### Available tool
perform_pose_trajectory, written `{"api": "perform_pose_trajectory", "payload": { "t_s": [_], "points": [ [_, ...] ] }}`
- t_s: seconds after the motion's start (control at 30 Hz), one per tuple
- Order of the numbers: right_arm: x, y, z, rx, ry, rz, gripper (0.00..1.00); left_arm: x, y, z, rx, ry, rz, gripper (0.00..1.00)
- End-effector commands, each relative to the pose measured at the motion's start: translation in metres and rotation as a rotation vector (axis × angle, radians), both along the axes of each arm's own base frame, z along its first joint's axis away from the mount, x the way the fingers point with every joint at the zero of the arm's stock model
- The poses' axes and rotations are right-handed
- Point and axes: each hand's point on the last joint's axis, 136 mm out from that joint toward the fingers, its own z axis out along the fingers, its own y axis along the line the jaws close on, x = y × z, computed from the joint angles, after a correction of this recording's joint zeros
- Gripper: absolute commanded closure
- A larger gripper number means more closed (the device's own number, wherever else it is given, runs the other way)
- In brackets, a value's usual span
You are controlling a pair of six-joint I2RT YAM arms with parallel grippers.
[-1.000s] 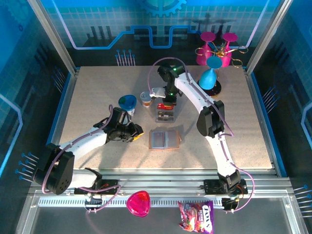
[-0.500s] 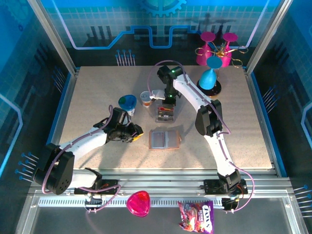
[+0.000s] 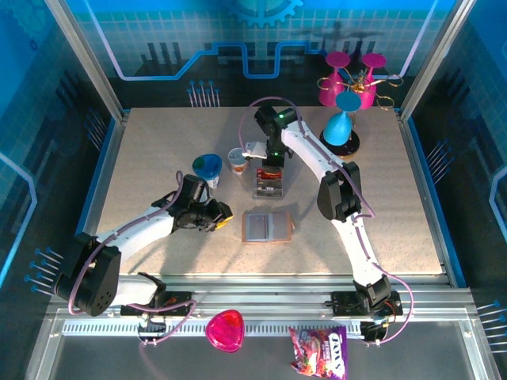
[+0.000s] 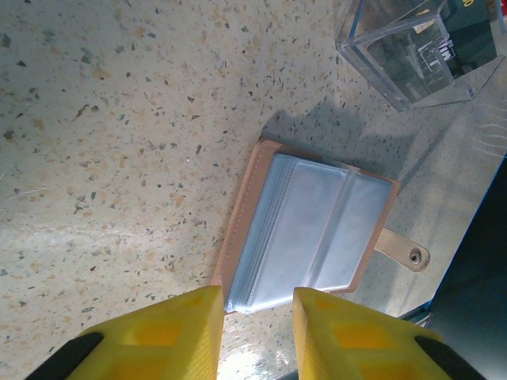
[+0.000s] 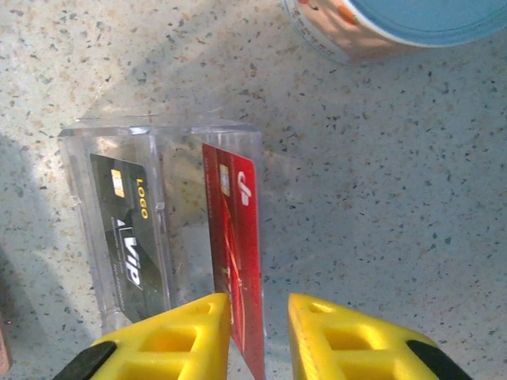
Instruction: Take the credit cards out of the card holder
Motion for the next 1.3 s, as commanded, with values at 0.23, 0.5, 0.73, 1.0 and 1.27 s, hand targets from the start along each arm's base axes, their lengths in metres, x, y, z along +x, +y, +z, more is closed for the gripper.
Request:
{"api": "perform_pose_trajectory", "payload": {
  "t_s": [0.23,0.5,0.73,1.0,1.27],
  "points": [
    [0.019,0.001,0.019,0.042,-0.114,-0.069,0.74,0.0,0.003,-0.002,0.004,0.008,0.014,0.71],
    [0.018,-0.002,-0.002,0.012,-0.089,-0.075,0.73,-0.001,0.004,-0.003,0.005,0.012,0.015,0.71],
    [0.011,-0.005,-0.011,0.006,-0.062,-0.078,0.7,-0.002,0.004,-0.003,0.004,0.01,0.018,0.71],
    [0.017,-0.004,0.026,0.043,-0.15,-0.108,0.66,-0.001,0.003,-0.002,-0.002,0.004,0.016,0.7],
    [0.004,-0.005,0.046,0.056,-0.16,-0.129,0.65,0.001,0.0,0.0,-0.019,-0.005,0.007,0.7]
  ]
}}
